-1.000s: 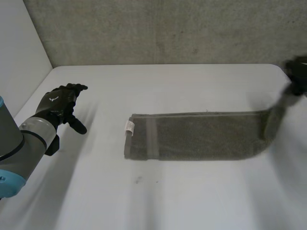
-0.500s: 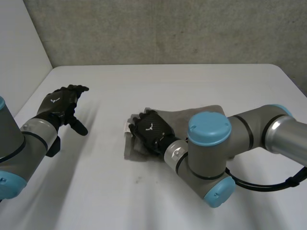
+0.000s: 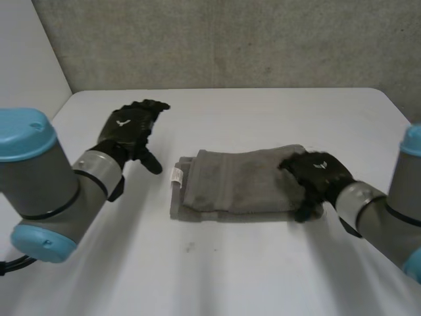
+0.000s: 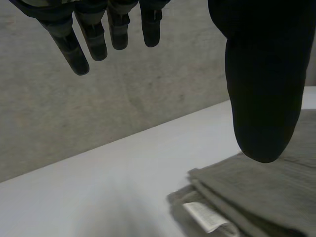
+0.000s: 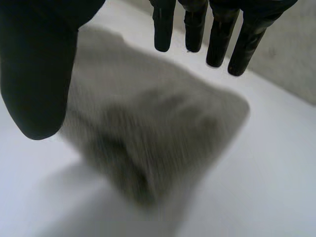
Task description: Fold the towel.
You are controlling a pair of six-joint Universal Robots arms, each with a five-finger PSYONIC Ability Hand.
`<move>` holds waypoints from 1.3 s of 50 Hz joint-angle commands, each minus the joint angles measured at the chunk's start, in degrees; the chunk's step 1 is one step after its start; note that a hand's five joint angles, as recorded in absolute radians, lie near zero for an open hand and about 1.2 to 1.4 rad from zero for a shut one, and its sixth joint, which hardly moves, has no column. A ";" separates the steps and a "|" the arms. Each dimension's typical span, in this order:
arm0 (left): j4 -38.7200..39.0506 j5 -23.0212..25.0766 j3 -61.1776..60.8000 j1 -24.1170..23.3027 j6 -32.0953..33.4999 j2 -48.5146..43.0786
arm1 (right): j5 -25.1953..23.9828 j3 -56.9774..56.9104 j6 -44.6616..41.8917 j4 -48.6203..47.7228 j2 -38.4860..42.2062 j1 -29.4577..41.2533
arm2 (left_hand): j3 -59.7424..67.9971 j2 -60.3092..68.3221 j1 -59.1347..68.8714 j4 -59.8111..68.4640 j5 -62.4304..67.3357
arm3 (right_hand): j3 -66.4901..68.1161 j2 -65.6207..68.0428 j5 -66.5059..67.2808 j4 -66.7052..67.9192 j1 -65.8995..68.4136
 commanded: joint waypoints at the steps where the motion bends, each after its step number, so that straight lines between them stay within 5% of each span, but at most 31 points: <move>1: -0.17 -1.76 0.37 -1.98 0.00 -0.61 | -0.20 6.12 -9.99 -8.35 2.14 -5.53 | 0.46 0.59 -0.09 0.50 -1.18 | 35.31 34.79 34.50 34.93 36.58; 3: -0.17 -2.11 0.11 -2.07 0.00 -0.44 | -0.11 5.33 -12.27 -10.37 5.73 -6.85 | 0.46 0.59 -0.09 0.50 -1.18 | 61.76 61.24 60.94 61.38 63.02; 5: -0.44 -2.55 -0.42 -2.07 0.00 -0.35 | -0.11 4.37 -12.28 -10.46 6.96 -6.77 | 0.46 0.59 -0.09 0.50 -1.18 | 65.33 64.81 64.51 64.95 66.59; 14: -0.26 -2.82 -3.23 -1.45 0.00 2.47 | 0.95 -1.18 -8.76 -11.87 5.92 -4.83 | 0.46 0.59 -0.09 0.50 -1.18 | 65.36 64.84 64.55 64.98 66.63; 22: -0.17 -2.90 -4.46 -0.75 -0.08 5.45 | 1.47 -11.37 -4.37 -10.20 5.48 10.29 | 0.46 0.59 -0.09 0.50 -1.18 | 65.36 64.84 64.55 64.98 66.63; 30: 0.09 -2.99 -5.17 0.66 -0.43 6.68 | -0.28 -20.59 -5.68 -6.42 16.71 27.14 | 0.46 0.59 -0.09 0.50 -1.18 | 65.36 64.84 64.55 64.98 66.63; 39: 0.18 -2.55 -4.20 1.71 -0.61 6.16 | 0.50 -22.36 -7.71 -6.24 20.34 28.22 | 0.46 0.59 -0.09 0.50 -1.18 | 65.36 64.84 64.55 64.98 66.63; 41: 0.35 -2.55 -3.76 1.71 -0.61 5.89 | 1.03 -21.92 -6.48 -6.51 17.80 27.52 | 0.46 0.59 -0.09 0.50 -1.18 | 17.54 17.02 16.73 17.16 18.81; 45: 1.75 -2.55 -1.31 1.36 -0.52 3.71 | 1.91 -20.96 -3.42 -6.59 13.06 27.16 | 0.46 0.59 -0.09 0.50 -1.18 | -4.64 -5.16 -5.45 -5.02 -3.37; 54: 1.15 -2.64 7.65 -3.98 -3.67 -4.29 | 2.62 -15.34 11.17 -6.16 1.62 16.54 | 0.79 0.92 0.25 0.84 -0.85 | -4.64 -5.16 -5.45 -5.02 -3.37; 65: -3.94 -2.46 13.81 -10.41 -9.75 -17.29 | 1.74 -14.53 17.34 -3.88 5.63 8.09 | 1.80 1.93 1.25 1.85 0.16 | -4.64 -5.16 -5.45 -5.02 -3.37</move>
